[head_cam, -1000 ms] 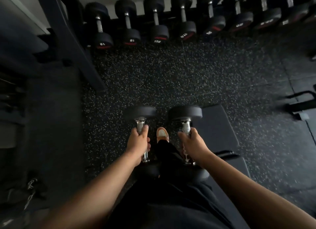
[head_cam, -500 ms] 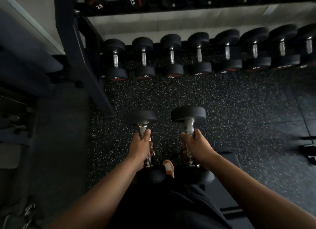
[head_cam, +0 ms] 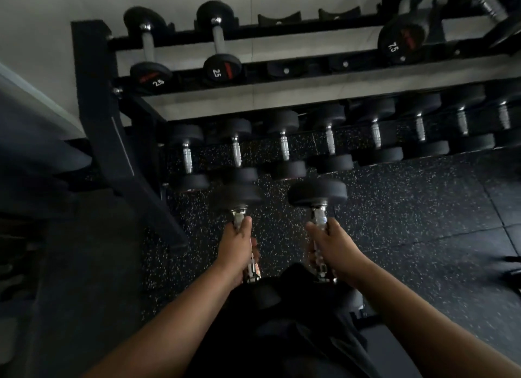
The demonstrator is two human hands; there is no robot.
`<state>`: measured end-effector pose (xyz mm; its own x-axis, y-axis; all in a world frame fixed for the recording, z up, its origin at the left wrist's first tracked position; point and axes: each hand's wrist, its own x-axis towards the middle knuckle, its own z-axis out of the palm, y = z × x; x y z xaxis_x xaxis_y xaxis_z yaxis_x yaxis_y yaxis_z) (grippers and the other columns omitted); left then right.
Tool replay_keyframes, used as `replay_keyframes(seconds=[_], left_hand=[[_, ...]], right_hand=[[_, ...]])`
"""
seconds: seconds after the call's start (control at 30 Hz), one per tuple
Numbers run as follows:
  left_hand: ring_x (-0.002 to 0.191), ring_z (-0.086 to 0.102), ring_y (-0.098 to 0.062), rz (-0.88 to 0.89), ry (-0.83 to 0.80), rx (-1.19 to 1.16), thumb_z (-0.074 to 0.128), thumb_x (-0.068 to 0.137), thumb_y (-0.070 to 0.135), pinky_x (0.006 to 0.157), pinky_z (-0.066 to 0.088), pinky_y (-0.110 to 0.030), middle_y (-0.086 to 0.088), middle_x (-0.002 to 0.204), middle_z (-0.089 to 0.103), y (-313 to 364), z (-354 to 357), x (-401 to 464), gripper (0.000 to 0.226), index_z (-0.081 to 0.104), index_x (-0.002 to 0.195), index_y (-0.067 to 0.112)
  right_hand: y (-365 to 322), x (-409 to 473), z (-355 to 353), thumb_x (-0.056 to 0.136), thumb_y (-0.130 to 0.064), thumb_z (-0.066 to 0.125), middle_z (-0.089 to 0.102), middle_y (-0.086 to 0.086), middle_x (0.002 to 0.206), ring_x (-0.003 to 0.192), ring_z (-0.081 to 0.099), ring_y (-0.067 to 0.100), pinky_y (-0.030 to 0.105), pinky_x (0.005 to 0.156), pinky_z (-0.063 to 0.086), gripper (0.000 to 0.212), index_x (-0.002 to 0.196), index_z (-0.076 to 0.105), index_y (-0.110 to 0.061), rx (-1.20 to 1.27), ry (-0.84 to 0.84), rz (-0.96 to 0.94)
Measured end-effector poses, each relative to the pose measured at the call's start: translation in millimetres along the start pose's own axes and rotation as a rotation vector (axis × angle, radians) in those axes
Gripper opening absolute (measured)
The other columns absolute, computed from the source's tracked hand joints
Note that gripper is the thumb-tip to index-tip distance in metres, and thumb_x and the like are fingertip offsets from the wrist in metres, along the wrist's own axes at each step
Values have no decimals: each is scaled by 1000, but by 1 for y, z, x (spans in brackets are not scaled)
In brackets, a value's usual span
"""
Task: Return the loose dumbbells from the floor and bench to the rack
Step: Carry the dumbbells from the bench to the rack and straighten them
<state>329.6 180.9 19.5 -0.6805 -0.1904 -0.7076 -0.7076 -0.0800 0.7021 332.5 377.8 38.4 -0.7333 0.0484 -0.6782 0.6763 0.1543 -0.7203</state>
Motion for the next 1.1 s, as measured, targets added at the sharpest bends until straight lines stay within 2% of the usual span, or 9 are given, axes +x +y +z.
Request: replay_keyframes(seconds=[0.2, 0.43, 0.53, 0.6, 0.73, 0.93, 1.03, 1.1], left_hand=[[50, 50, -17, -31, -18, 10, 49, 100, 39, 48, 44, -30, -10, 75, 54, 55, 31, 52, 17, 49, 96, 22], [57, 53, -18, -48, 25, 5, 48, 100, 41, 48, 46, -28, -10, 81, 56, 119, 92, 111, 25, 51, 112, 20], [54, 53, -17, -55, 66, -16, 49, 99, 41, 48, 46, -28, -9, 77, 56, 146, 121, 131, 30, 53, 113, 15], [52, 52, -16, -50, 68, -58, 50, 99, 41, 46, 45, -28, -9, 73, 55, 163, 140, 144, 32, 53, 112, 12], [55, 54, -17, -59, 76, -67, 50, 99, 43, 50, 47, -30, -8, 76, 57, 195, 169, 167, 29, 53, 115, 19], [56, 52, -17, -70, 31, -90, 50, 99, 42, 54, 46, -31, -7, 77, 56, 245, 194, 207, 25, 54, 112, 21], [61, 55, -17, -49, 25, -68, 50, 99, 39, 57, 48, -31, -4, 78, 59, 260, 201, 222, 16, 55, 107, 26], [63, 57, -17, -28, 35, -69, 51, 99, 39, 54, 49, -29, -4, 81, 60, 268, 205, 239, 21, 54, 112, 24]], right_hand=[[-54, 57, -28, 97, -37, 58, 61, 8, 71, 54, 59, 20, 36, 55, 50, 27, 104, 50, -11, 7, 63, 15], [-108, 136, -80, 98, -40, 55, 62, 9, 72, 57, 60, 23, 37, 55, 51, 29, 107, 50, -13, -37, 37, -10], [-134, 162, -102, 99, -39, 54, 64, 6, 69, 53, 61, 19, 32, 51, 50, 26, 105, 50, -14, -56, 15, -17], [-151, 179, -115, 98, -40, 54, 65, 8, 74, 57, 62, 19, 33, 54, 51, 28, 105, 51, -14, -74, -7, -26], [-179, 211, -136, 95, -45, 57, 63, 7, 75, 62, 60, 24, 39, 58, 50, 31, 102, 51, -16, -46, -29, 4], [-224, 257, -154, 99, -41, 52, 61, 11, 75, 63, 59, 27, 41, 60, 50, 25, 104, 49, -17, -49, -56, 32], [-243, 273, -159, 98, -45, 50, 63, 10, 77, 65, 61, 24, 40, 62, 51, 27, 102, 49, -19, -81, -70, 44], [-252, 285, -160, 99, -46, 48, 61, 8, 77, 62, 59, 20, 36, 60, 50, 27, 102, 48, -19, -63, -75, 48]])
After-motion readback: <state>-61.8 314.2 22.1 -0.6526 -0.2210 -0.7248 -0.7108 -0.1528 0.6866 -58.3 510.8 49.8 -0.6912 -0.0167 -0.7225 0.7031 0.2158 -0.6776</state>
